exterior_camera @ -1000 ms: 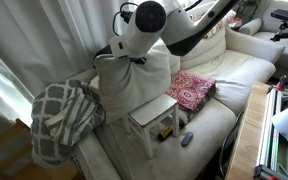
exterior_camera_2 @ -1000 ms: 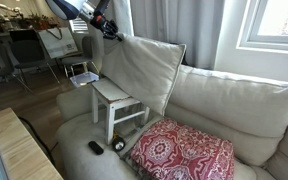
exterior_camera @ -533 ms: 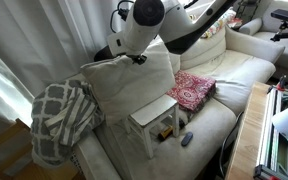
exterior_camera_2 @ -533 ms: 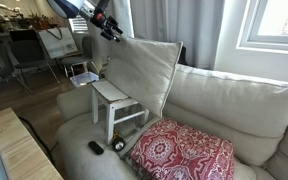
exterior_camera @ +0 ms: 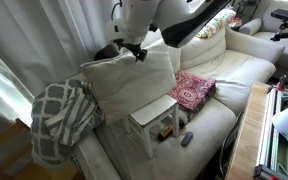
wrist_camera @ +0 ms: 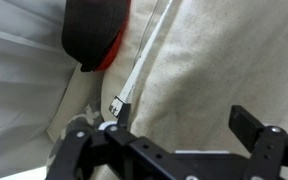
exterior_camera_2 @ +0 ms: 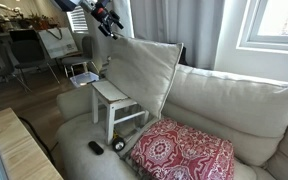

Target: Put the white pillow on the seat of the white chair

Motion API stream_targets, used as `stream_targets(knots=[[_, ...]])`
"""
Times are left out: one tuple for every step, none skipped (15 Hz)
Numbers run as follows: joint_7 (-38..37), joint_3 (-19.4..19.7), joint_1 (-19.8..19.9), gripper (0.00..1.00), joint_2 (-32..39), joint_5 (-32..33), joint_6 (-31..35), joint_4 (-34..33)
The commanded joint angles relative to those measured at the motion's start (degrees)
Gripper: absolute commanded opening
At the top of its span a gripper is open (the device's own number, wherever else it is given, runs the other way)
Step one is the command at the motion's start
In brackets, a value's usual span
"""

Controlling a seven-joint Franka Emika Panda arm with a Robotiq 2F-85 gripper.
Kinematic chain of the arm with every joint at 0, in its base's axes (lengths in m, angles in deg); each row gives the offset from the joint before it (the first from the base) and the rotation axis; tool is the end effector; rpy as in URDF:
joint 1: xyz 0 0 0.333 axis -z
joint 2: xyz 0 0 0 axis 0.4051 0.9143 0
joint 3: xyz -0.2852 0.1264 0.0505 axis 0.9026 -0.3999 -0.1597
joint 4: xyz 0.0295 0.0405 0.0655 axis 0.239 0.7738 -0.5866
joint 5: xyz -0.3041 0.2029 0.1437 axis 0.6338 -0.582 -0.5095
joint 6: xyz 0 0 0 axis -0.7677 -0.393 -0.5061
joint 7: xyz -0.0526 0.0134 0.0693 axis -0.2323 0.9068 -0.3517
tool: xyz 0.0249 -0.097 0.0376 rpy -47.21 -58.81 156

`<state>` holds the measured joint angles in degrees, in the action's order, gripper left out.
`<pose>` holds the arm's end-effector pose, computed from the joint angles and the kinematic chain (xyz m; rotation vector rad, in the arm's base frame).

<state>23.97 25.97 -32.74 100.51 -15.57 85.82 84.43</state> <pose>0.5951 0.2149 0.3255 1.5649 1.8905 0.2106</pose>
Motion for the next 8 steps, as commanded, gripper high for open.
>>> stream_targets(knots=[[10.8,-6.5,8.8,1.00,-4.3,-15.9,2.4,3.4],[13.4,-7.2,10.0,1.00,-5.2,-20.6,2.2,3.4],[15.5,-7.8,11.0,1.00,-6.3,-25.2,0.9,3.4],[16.0,-8.2,12.1,1.00,-7.5,-29.9,0.6,3.5],[16.3,-4.8,9.6,1.00,-8.7,-34.4,0.4,3.1],[15.8,-3.9,9.5,1.00,-9.9,-37.6,-1.0,2.9],[16.5,-3.2,9.5,1.00,-11.0,-41.6,-2.4,2.7],[16.1,-2.2,9.3,1.00,-12.3,-44.4,-4.9,2.4]])
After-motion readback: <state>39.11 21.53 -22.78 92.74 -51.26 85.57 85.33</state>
